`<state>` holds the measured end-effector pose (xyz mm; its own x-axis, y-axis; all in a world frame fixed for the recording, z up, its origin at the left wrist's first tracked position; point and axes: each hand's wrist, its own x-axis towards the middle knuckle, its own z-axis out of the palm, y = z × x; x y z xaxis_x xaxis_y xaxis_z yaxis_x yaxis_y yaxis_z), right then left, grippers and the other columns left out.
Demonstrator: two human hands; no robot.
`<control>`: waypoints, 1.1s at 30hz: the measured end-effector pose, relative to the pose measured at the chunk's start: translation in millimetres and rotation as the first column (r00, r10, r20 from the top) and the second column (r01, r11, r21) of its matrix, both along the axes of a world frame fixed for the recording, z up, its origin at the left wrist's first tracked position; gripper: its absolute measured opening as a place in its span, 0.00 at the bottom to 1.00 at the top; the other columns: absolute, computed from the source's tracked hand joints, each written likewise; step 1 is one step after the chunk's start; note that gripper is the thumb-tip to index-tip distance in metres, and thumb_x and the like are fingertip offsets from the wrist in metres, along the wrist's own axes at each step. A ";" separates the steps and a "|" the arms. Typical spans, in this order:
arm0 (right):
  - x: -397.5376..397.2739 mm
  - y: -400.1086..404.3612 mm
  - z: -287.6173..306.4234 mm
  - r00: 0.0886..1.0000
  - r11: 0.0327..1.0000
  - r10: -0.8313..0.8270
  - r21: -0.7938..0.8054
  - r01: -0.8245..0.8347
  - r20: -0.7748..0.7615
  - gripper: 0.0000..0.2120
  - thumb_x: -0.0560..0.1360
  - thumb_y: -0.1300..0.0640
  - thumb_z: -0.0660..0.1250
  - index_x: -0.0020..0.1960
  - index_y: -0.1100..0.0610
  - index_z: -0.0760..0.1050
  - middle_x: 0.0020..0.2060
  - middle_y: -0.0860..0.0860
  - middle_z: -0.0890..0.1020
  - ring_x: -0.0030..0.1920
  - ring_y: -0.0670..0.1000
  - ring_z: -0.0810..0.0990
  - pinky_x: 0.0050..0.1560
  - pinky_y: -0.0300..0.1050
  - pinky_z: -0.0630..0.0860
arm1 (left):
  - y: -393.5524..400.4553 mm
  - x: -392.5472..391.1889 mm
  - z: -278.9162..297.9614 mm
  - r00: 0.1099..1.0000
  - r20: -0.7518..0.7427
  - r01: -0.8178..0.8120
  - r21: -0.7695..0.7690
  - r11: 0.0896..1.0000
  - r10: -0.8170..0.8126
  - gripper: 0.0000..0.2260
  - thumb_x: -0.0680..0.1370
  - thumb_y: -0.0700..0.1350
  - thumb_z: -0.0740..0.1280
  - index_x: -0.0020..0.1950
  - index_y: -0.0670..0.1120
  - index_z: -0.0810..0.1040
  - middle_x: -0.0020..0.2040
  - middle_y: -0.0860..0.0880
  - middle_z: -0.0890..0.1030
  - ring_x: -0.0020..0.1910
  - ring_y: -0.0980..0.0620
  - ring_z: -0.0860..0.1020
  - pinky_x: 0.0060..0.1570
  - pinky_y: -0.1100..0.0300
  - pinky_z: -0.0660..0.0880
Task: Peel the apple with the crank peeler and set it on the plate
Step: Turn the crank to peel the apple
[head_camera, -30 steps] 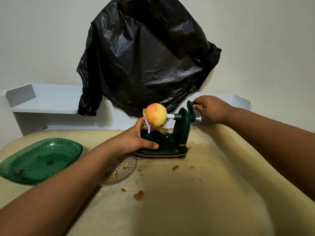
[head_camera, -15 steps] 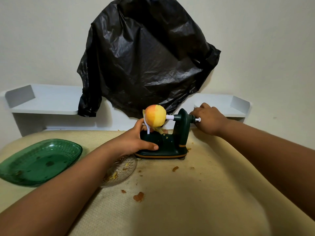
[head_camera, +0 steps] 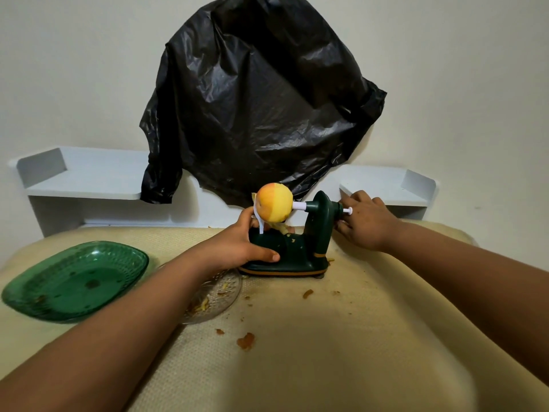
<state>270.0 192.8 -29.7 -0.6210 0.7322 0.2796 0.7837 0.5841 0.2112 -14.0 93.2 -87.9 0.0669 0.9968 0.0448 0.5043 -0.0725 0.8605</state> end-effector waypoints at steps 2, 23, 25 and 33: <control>2.9 -4.7 -3.7 0.998 1.000 0.019 -0.010 -0.018 0.058 0.19 0.82 0.42 0.54 0.65 0.47 0.76 0.60 0.50 0.74 0.64 0.53 0.65 0.60 0.54 0.65 | 0.7 0.5 -1.0 1.000 -0.003 -0.006 0.005 1.000 0.006 0.43 0.69 0.51 0.81 0.72 0.65 0.55 0.67 0.54 0.75 0.58 0.58 0.78 0.50 0.65 0.74; -1.6 -42.6 -7.9 0.990 0.997 -0.026 -0.066 0.036 0.142 0.06 0.75 0.47 0.64 0.46 0.50 0.72 0.36 0.47 0.75 0.36 0.48 0.75 0.29 0.40 0.64 | -1.7 11.9 -6.0 0.994 -0.064 -0.083 0.088 0.993 0.089 0.49 0.58 0.63 0.81 0.69 0.68 0.54 0.56 0.67 0.71 0.56 0.59 0.76 0.49 0.67 0.72; -2.8 -43.8 -8.5 0.987 0.998 -0.046 -0.045 0.054 0.152 0.07 0.75 0.47 0.64 0.43 0.49 0.71 0.35 0.47 0.75 0.34 0.47 0.74 0.28 0.40 0.63 | -1.7 11.7 -5.6 0.994 -0.068 -0.082 0.088 0.993 0.088 0.48 0.56 0.65 0.80 0.67 0.70 0.53 0.55 0.68 0.70 0.54 0.63 0.75 0.47 0.68 0.72; -3.3 -48.7 -7.8 0.988 0.997 -0.065 -0.037 0.071 0.139 0.16 0.77 0.45 0.62 0.32 0.48 0.67 0.30 0.46 0.73 0.30 0.44 0.71 0.27 0.40 0.63 | 1.8 10.9 -7.4 0.993 -0.079 -0.083 0.089 0.993 0.090 0.54 0.56 0.64 0.81 0.75 0.64 0.52 0.59 0.60 0.72 0.58 0.54 0.76 0.49 0.64 0.73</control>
<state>266.8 144.0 -37.5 -0.6001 0.7831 0.1633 0.7869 0.5413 0.2963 -3.1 95.0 -95.4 -0.0122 0.9917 0.1280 0.5812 -0.0971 0.8079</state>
